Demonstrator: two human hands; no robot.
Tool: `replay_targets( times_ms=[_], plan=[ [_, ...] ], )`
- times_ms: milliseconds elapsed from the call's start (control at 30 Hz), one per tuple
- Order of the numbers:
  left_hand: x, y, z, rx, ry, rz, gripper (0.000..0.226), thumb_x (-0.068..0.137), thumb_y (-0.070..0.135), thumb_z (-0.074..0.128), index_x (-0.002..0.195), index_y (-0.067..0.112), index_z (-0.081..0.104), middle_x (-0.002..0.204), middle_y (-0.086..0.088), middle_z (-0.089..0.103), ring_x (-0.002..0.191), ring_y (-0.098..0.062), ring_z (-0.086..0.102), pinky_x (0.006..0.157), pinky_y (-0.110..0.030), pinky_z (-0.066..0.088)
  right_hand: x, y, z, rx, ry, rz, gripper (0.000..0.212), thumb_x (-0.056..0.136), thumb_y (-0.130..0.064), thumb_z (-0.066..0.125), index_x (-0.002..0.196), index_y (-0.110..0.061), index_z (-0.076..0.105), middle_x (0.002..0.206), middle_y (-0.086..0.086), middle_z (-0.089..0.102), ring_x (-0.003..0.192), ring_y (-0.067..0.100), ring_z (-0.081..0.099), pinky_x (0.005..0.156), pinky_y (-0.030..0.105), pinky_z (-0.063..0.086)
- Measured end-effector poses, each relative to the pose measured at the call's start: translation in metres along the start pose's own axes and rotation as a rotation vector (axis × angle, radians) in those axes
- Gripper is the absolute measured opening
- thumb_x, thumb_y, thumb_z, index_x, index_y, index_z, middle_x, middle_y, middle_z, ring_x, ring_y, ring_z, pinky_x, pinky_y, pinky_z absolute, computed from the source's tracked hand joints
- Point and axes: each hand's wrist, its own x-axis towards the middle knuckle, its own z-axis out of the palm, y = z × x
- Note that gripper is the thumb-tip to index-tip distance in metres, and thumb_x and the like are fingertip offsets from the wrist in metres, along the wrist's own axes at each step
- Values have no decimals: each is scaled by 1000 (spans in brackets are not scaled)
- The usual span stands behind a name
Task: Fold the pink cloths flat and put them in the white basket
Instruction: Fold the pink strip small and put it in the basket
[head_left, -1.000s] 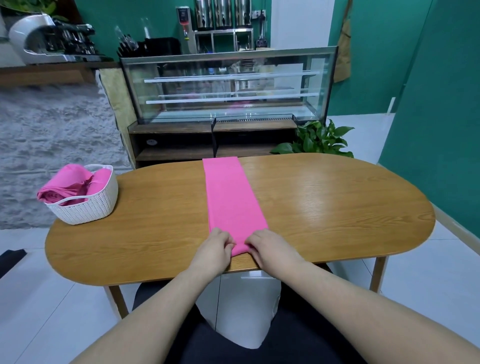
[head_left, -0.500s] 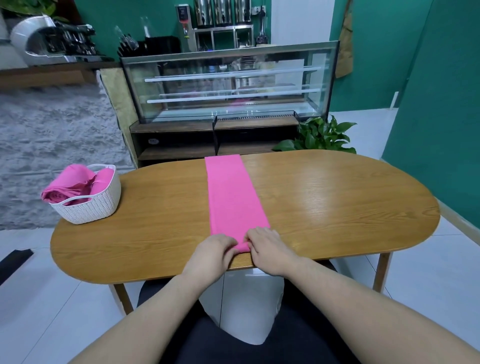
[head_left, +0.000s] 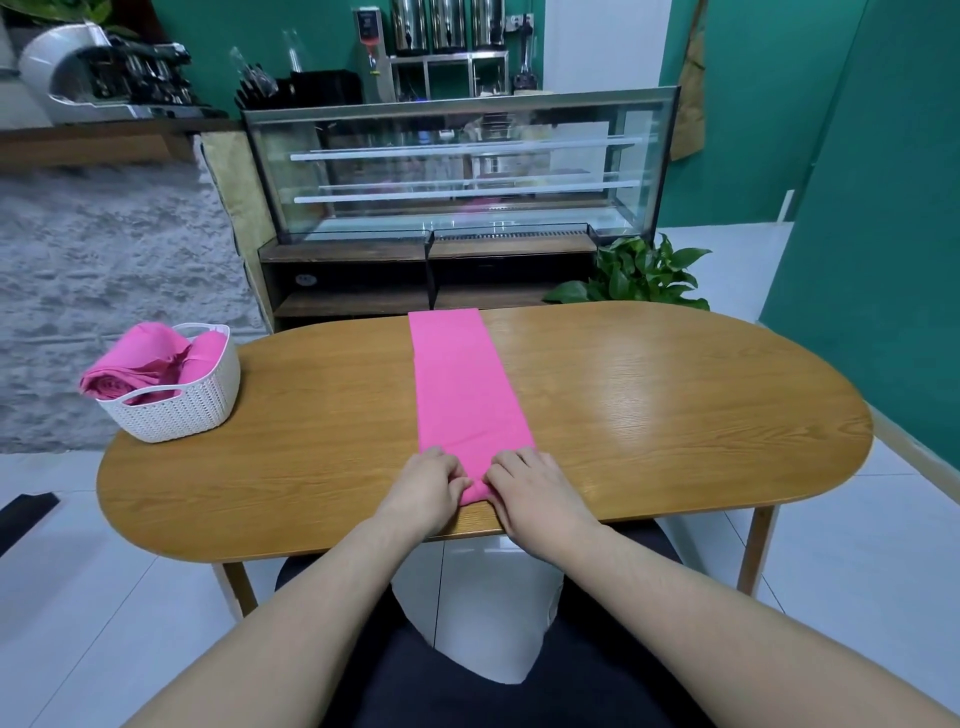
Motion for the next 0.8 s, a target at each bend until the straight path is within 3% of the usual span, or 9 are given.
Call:
replay_targets(
  times_ms=[167,333,433,500,633,800],
  plan=[
    [-12,4,2,172,171,43,17,98,38,53,98,25,63,98,3,66,97,-23,58,81,-39,46,1,-1,4,107,-33,64,32,93,-32,33,93,-15,60,90,2,60,84,25,55,77,37,44],
    [-24,2,9,366,270,307,22,89,32,52,75,16,58,76,-2,59,74,-26,57,62,-37,48,3,-1,7,43,-65,95,31,94,-32,30,92,-15,56,89,5,59,82,27,53,79,37,32],
    [-28,-6,10,317,248,366,18,81,34,62,75,16,61,83,0,56,75,-22,54,65,-36,49,10,-5,1,38,-142,108,38,94,-33,21,96,-13,54,94,7,61,88,30,55,83,42,38],
    [-28,-12,6,253,219,369,14,81,27,74,84,15,67,85,-1,57,76,-23,55,69,-34,48,13,-9,-3,20,-184,101,31,99,-29,26,101,-12,52,100,9,62,93,31,55,84,43,36],
    [-25,-13,-5,157,118,322,20,94,29,64,108,16,70,96,-3,64,93,-26,60,82,-37,48,15,-10,-7,69,-209,102,21,103,-27,32,107,-14,47,106,8,62,96,30,53,86,43,34],
    [-9,-8,-26,113,-83,186,30,94,44,61,112,23,73,108,0,71,102,-20,63,88,-32,47,-1,-2,2,47,-80,9,30,97,-46,40,93,-18,50,99,1,54,91,24,49,82,40,37]
  ],
)
